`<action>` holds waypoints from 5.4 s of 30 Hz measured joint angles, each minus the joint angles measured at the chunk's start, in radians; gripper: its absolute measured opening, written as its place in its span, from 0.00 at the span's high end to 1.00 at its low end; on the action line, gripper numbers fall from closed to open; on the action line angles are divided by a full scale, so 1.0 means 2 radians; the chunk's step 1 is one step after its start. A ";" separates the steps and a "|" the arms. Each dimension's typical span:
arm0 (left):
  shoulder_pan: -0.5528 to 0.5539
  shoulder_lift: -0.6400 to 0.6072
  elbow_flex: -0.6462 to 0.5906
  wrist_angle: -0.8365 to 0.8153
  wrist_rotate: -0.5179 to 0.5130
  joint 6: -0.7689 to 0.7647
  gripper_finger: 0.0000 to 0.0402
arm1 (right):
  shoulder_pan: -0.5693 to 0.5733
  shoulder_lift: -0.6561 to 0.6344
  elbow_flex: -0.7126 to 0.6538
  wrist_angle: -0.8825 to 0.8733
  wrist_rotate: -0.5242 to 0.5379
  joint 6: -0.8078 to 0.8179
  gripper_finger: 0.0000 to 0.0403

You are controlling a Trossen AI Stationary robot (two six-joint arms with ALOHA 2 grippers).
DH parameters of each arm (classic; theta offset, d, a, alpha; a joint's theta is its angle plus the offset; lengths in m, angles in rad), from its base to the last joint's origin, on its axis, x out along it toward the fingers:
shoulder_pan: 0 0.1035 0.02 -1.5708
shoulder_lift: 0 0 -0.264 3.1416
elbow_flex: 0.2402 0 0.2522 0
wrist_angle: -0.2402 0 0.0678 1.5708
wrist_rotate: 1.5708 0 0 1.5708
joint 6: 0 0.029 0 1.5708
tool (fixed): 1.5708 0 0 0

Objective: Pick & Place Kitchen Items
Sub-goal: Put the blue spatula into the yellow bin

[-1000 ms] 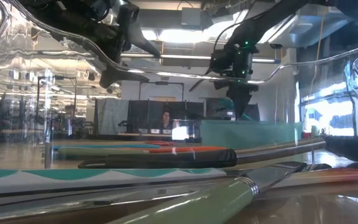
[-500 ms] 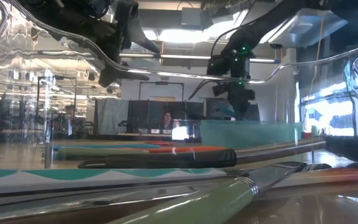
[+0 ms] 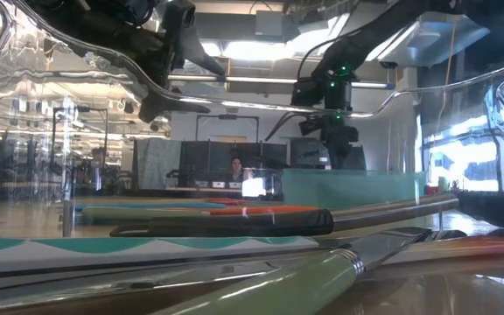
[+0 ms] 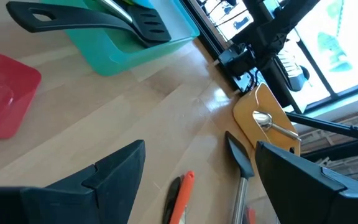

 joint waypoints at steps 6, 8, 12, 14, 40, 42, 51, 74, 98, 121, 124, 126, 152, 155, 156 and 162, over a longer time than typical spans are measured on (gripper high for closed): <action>0.000 0.000 0.000 0.000 -0.001 0.001 0.26 | 0.000 0.000 0.000 0.000 0.000 0.005 0.82; 0.000 0.000 0.000 0.000 -0.004 0.001 0.26 | 0.000 0.000 0.000 0.000 0.000 0.010 0.82; 0.000 0.000 0.000 0.000 -0.012 0.001 0.26 | 0.002 0.000 0.000 -0.007 0.004 0.026 0.82; 0.000 0.000 0.000 0.000 -0.013 0.001 0.26 | 0.004 0.000 0.000 -0.017 0.019 0.031 0.82; 0.015 0.000 0.000 0.000 -0.013 0.005 0.26 | 0.010 0.000 0.107 -0.100 -0.006 0.097 0.82; 0.015 0.000 0.000 0.000 -0.013 0.006 0.26 | 0.013 0.000 0.133 -0.107 -0.006 0.099 0.82; 0.015 0.000 0.000 0.000 -0.013 0.006 0.26 | 0.043 0.000 0.227 -0.135 -0.077 0.105 0.82; -0.023 0.000 0.000 0.000 0.088 -0.006 0.26 | 0.202 -0.001 0.254 -0.161 -0.308 0.086 0.82; -0.188 0.000 0.000 -0.111 0.012 -0.099 0.26 | 0.355 -0.001 0.254 -0.116 -0.286 0.211 0.82; -0.330 0.000 0.000 -0.320 -0.066 -0.103 0.26 | 0.489 0.000 0.228 0.078 -0.081 0.477 0.82; -0.335 0.000 0.000 -0.327 -0.099 -0.100 0.26 | 0.494 0.000 0.225 0.082 -0.069 0.485 0.82; -0.334 0.000 0.000 -0.329 -0.113 -0.092 0.26 | 0.496 0.000 0.218 0.081 -0.063 0.489 0.82; -0.213 0.000 0.000 -0.389 -0.185 0.105 0.26 | 0.480 -0.090 0.059 0.162 -0.055 0.489 0.82; -0.209 0.000 0.000 -0.395 -0.185 0.127 0.26 | 0.477 -0.141 -0.041 0.260 -0.066 0.522 0.82; -0.209 0.002 0.000 -0.395 -0.184 0.133 0.26 | 0.476 -0.158 -0.073 0.296 -0.068 0.534 0.82; -0.210 0.022 0.000 -0.401 -0.162 0.159 0.26 | 0.478 -0.223 -0.210 0.443 -0.060 0.599 0.82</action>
